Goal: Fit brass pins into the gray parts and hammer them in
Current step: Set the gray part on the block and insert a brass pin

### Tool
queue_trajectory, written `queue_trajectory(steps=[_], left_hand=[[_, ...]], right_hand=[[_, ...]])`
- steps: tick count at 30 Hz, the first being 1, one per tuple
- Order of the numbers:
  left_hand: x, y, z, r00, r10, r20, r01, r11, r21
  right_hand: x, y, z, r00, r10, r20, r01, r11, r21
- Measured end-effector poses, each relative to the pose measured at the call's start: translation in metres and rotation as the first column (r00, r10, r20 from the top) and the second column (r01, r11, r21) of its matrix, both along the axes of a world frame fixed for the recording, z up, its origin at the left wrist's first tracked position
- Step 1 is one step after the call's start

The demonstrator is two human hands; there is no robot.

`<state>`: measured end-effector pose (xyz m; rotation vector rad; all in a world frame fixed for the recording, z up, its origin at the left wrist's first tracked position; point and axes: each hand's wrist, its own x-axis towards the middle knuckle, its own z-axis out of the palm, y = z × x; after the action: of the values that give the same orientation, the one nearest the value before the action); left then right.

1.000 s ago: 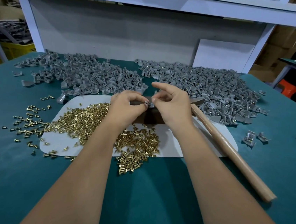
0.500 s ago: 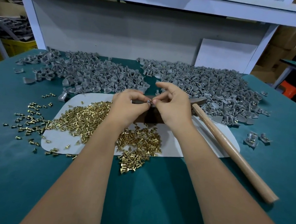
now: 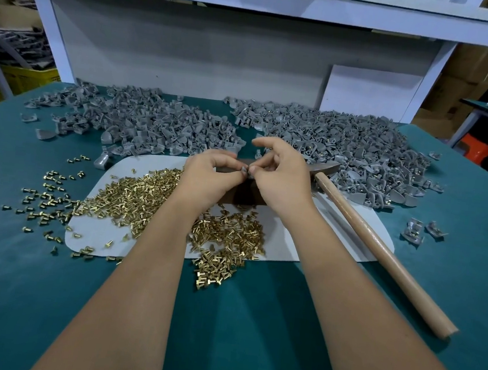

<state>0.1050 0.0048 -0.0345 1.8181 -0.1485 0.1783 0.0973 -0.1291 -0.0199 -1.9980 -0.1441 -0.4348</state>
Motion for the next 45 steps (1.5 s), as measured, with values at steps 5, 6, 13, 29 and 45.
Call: queue_trajectory(steps=[5, 6, 13, 29, 45], left_hand=[[-0.001, 0.0, 0.0, 1.0, -0.01, -0.014, 0.01, 1.0, -0.016], [-0.002, -0.001, 0.0, 1.0, -0.011, -0.01, 0.011, 1.0, -0.017], [-0.003, -0.002, 0.0, 0.999, 0.003, 0.045, -0.004, 1.0, 0.031], [-0.002, 0.0, -0.001, 1.0, 0.014, -0.009, -0.013, 1.0, 0.017], [-0.004, 0.0, 0.001, 1.0, 0.001, 0.005, -0.001, 0.999, 0.041]], right_hand=[[0.002, 0.003, 0.007, 0.998, 0.009, -0.065, -0.013, 0.997, -0.071], [0.002, 0.003, 0.009, 0.997, 0.002, -0.081, -0.01, 0.996, -0.091], [-0.003, 0.019, 0.011, 0.992, -0.111, -0.06, 0.097, 0.976, -0.197], [-0.005, -0.001, 0.002, 0.999, -0.021, 0.027, 0.021, 1.0, 0.019], [-0.005, -0.005, 0.001, 0.999, -0.047, 0.019, 0.049, 0.986, -0.161]])
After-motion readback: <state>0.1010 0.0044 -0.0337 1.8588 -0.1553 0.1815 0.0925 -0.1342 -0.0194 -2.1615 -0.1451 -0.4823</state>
